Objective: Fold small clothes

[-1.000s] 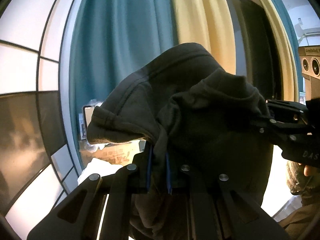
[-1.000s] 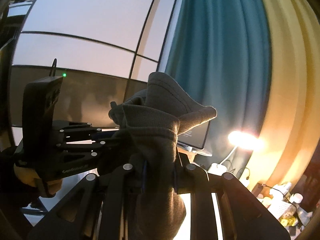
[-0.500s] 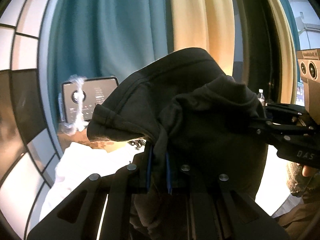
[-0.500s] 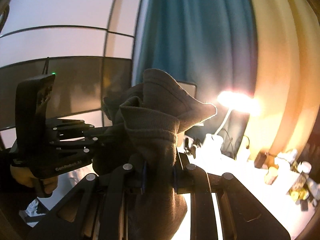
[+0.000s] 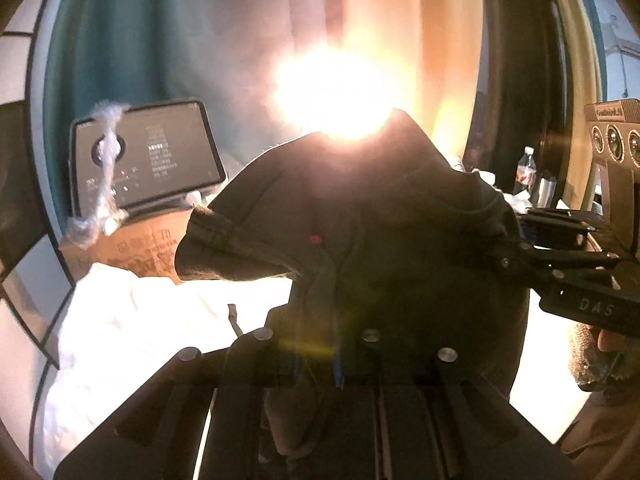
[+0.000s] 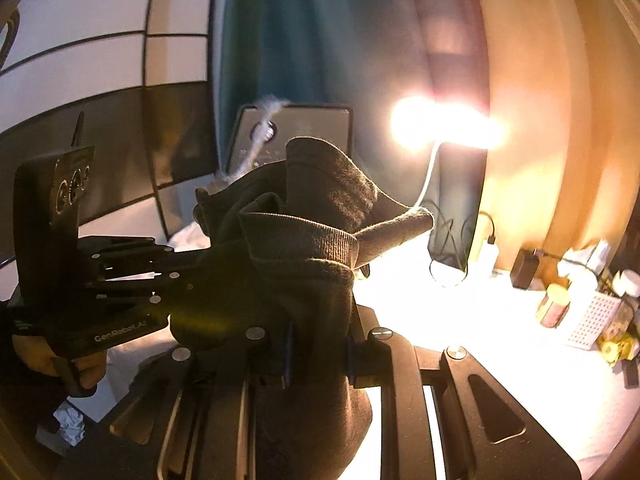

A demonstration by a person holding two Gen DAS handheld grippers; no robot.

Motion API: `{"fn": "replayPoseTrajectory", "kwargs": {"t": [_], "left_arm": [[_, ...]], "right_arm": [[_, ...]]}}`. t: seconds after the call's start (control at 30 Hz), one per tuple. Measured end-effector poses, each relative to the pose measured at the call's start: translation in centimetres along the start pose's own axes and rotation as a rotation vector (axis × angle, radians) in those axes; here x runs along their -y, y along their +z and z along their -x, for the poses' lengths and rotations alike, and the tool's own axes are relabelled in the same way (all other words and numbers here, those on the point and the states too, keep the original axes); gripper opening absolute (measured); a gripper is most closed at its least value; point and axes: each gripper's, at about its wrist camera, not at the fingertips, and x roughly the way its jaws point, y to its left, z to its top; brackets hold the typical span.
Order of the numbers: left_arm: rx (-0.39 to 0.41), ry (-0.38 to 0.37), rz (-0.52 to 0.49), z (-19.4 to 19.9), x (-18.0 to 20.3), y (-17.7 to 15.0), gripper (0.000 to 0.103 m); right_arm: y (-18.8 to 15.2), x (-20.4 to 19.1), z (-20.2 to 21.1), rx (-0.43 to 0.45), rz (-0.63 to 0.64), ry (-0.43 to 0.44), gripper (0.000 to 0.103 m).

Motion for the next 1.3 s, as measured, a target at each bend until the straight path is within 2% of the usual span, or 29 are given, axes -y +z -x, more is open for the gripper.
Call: {"fn": "replayPoseTrajectory", "kwargs": {"t": [0.43, 0.8, 1.13, 1.23, 1.3], "left_arm": [[-0.137, 0.008, 0.023, -6.6, -1.1, -1.2, 0.010], [-0.233, 0.021, 0.015, -10.6, -2.1, -2.4, 0.010], [-0.344, 0.041, 0.058, -14.0, -3.9, -4.1, 0.010], [-0.385, 0.041, 0.076, -14.8, -4.6, -4.7, 0.010], [-0.397, 0.052, 0.090, -15.1, -5.1, -4.8, 0.010]], "right_arm": [[-1.4, 3.6, -6.3, -0.112, -0.073, 0.037, 0.020], [-3.4, 5.7, -11.8, -0.213, -0.147, 0.055, 0.020], [-6.0, 7.5, -16.2, -0.324, -0.222, 0.047, 0.021], [-6.7, 8.3, -17.1, -0.356, -0.245, 0.044, 0.028], [-7.0, 9.3, -17.6, -0.367, -0.283, 0.018, 0.045]]}}
